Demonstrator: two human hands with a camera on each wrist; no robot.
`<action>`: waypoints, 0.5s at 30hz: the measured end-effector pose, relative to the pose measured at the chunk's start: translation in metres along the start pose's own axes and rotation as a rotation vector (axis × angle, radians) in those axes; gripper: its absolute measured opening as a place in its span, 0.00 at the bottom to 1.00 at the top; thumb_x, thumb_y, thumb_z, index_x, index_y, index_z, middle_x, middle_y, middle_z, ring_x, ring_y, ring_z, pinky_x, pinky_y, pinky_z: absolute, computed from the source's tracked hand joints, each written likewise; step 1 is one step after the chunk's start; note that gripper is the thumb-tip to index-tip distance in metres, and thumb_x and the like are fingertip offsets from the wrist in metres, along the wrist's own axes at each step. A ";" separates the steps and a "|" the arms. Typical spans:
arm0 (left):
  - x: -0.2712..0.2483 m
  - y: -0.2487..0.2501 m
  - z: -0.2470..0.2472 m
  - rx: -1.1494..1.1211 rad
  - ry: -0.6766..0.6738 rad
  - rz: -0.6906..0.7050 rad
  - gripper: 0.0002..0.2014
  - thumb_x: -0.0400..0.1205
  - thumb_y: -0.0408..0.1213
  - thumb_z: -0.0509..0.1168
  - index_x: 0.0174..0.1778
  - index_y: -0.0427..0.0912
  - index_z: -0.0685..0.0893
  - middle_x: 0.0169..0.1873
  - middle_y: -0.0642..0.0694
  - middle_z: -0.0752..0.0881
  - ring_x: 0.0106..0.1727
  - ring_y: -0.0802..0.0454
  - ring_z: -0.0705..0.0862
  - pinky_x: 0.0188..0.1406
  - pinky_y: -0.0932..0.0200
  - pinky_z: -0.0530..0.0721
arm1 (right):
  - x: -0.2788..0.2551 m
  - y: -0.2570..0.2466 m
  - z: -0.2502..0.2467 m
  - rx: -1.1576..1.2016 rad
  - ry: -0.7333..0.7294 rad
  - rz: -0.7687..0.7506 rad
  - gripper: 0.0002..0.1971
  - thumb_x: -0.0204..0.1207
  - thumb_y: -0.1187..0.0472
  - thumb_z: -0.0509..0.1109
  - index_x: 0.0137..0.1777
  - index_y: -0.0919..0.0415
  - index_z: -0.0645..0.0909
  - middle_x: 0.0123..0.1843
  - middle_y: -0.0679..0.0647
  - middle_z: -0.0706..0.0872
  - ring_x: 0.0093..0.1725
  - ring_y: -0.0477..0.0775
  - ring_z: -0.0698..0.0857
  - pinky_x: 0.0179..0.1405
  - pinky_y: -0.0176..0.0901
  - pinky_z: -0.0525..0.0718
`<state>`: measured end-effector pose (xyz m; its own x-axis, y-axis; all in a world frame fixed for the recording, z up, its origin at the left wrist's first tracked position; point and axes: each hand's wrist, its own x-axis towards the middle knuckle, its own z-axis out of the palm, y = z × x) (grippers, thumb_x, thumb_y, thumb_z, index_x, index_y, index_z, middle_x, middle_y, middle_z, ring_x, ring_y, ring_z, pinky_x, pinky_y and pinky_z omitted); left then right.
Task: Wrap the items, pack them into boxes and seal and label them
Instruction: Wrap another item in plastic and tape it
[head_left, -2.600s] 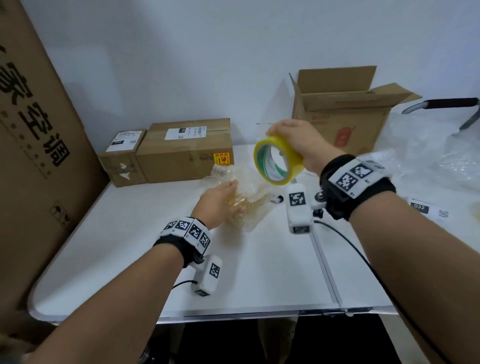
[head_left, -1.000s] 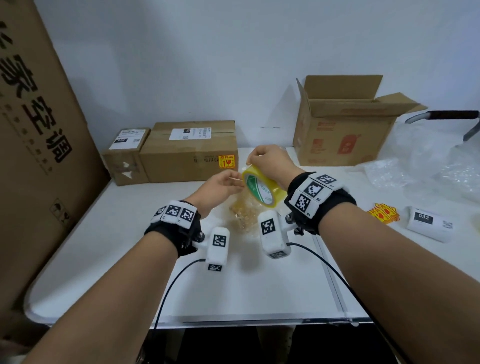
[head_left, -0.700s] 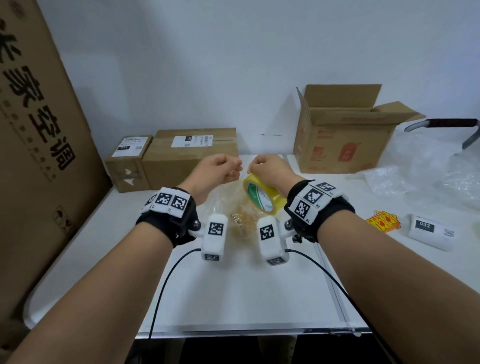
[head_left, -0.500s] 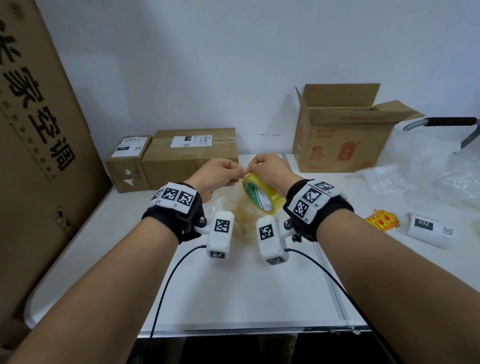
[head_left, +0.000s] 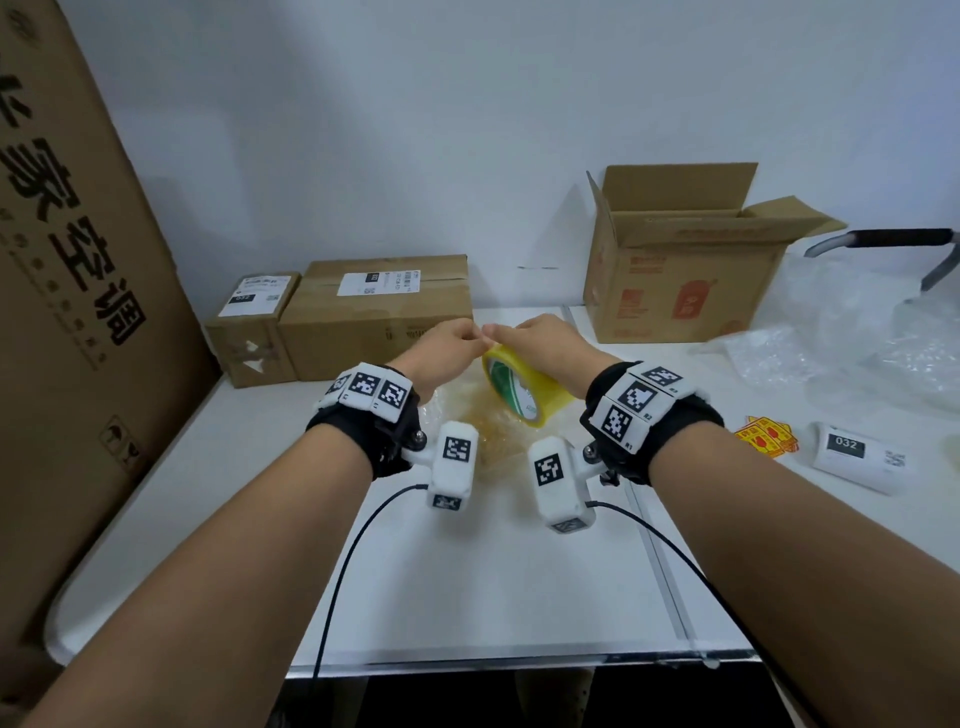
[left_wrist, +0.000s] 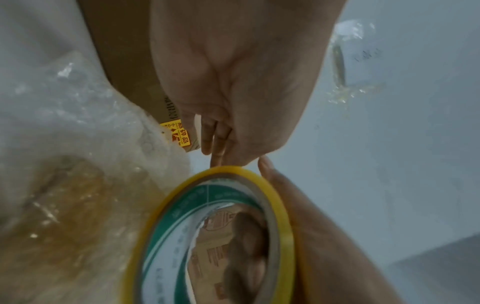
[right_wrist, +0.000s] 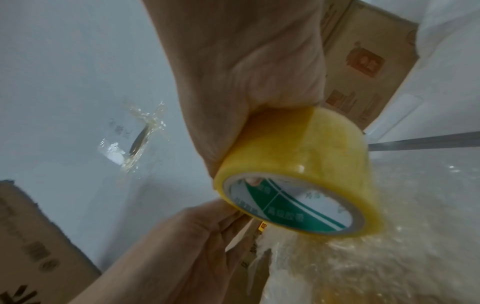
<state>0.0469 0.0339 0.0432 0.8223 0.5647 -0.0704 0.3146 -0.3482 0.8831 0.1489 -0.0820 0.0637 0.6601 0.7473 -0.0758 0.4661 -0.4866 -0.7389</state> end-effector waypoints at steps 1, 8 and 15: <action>0.002 0.000 -0.001 0.000 -0.015 0.003 0.09 0.86 0.42 0.64 0.52 0.39 0.82 0.60 0.42 0.85 0.66 0.46 0.80 0.70 0.48 0.75 | -0.002 0.005 -0.002 0.035 -0.013 0.001 0.34 0.75 0.33 0.65 0.60 0.67 0.82 0.53 0.58 0.85 0.53 0.57 0.83 0.49 0.46 0.80; 0.012 -0.005 -0.010 0.043 -0.132 -0.141 0.05 0.89 0.41 0.55 0.50 0.47 0.74 0.52 0.50 0.87 0.43 0.53 0.84 0.38 0.59 0.73 | -0.020 0.036 -0.012 0.452 -0.147 -0.081 0.26 0.78 0.37 0.66 0.62 0.59 0.83 0.61 0.54 0.85 0.62 0.53 0.82 0.65 0.46 0.75; 0.013 -0.024 -0.009 -0.027 -0.045 -0.136 0.15 0.88 0.34 0.57 0.69 0.32 0.76 0.58 0.36 0.89 0.56 0.46 0.88 0.61 0.51 0.82 | -0.033 0.038 -0.003 0.456 -0.157 -0.142 0.26 0.83 0.44 0.63 0.63 0.69 0.81 0.52 0.52 0.83 0.48 0.44 0.80 0.45 0.33 0.73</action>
<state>0.0454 0.0562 0.0258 0.7935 0.5711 -0.2102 0.4123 -0.2504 0.8759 0.1464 -0.1263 0.0400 0.4959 0.8679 -0.0275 0.2164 -0.1542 -0.9641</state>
